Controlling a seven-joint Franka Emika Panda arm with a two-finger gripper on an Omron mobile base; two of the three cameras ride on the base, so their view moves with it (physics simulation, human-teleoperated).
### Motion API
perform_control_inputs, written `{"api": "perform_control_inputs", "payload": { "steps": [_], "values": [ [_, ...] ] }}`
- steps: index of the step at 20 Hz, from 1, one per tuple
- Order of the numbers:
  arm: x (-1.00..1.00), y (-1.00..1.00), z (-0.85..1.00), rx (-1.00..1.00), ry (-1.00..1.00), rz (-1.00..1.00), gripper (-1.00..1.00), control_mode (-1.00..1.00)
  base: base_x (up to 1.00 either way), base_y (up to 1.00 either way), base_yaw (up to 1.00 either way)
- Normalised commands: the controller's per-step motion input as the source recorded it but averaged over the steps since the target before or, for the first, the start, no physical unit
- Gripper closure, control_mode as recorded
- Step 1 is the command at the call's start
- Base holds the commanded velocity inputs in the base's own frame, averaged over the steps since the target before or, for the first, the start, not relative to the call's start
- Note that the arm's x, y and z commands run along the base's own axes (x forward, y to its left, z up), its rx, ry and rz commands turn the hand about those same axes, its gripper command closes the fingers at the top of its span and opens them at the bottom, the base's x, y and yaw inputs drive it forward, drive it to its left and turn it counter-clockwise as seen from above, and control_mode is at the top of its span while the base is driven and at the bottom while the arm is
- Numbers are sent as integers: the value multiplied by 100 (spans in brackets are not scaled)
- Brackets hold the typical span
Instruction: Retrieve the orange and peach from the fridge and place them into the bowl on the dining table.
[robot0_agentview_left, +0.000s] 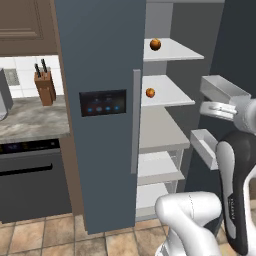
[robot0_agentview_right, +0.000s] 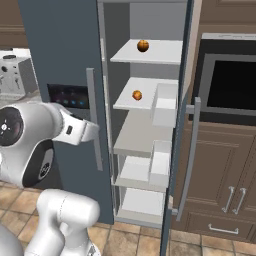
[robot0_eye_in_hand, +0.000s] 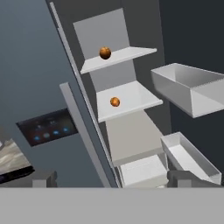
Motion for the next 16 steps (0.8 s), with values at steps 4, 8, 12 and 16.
{"api": "perform_control_inputs", "payload": {
  "steps": [4, 8, 12, 16],
  "values": [
    [-8, 0, -6, 0, 0, -7, -100, -100, 0, 0, 0],
    [0, 0, -4, 0, 0, -16, -100, -100, 0, 0, 0],
    [1, 1, 0, 0, 0, -13, -100, -100, 0, 0, 0],
    [0, 0, 0, 0, 0, -2, -100, -100, 0, 0, 0]
  ]
}}
